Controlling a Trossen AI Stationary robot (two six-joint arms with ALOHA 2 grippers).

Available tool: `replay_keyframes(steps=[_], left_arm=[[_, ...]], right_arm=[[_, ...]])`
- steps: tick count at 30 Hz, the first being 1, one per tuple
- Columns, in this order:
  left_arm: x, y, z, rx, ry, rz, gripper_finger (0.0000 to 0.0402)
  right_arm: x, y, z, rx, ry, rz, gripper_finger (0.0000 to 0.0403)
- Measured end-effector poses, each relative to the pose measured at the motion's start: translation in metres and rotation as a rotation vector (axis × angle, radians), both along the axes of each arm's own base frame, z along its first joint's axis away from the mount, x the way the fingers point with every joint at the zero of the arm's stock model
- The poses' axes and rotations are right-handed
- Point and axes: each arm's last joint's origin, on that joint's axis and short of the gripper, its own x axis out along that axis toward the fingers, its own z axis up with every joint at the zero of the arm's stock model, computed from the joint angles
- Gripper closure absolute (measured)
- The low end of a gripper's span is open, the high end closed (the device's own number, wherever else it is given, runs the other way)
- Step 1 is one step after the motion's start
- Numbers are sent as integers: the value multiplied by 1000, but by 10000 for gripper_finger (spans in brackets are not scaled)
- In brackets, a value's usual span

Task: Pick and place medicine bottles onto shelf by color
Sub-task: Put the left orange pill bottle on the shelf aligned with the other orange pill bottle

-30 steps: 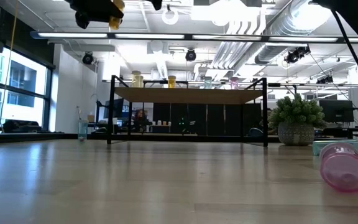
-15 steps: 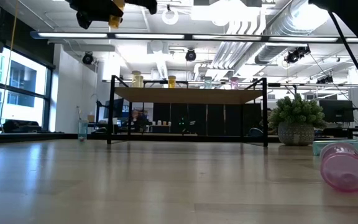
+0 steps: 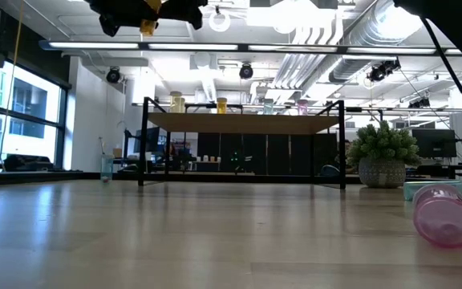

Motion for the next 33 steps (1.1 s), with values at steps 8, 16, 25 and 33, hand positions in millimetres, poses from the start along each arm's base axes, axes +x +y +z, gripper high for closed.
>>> replay_keyframes(steps=[8, 16, 25, 33], left_arm=[[0, 0, -1, -2, 14, 1, 307], [0, 0, -1, -1, 16, 3, 305], [0, 0, -2, -1, 16, 3, 303], [0, 0, -2, -1, 15, 20, 288]], right_arm=[[0, 0, 0, 4, 0, -1, 226], [0, 0, 0, 4, 3, -1, 277], [-1, 0, 0, 6, 12, -1, 288], [-1, 0, -1, 26, 18, -15, 289]])
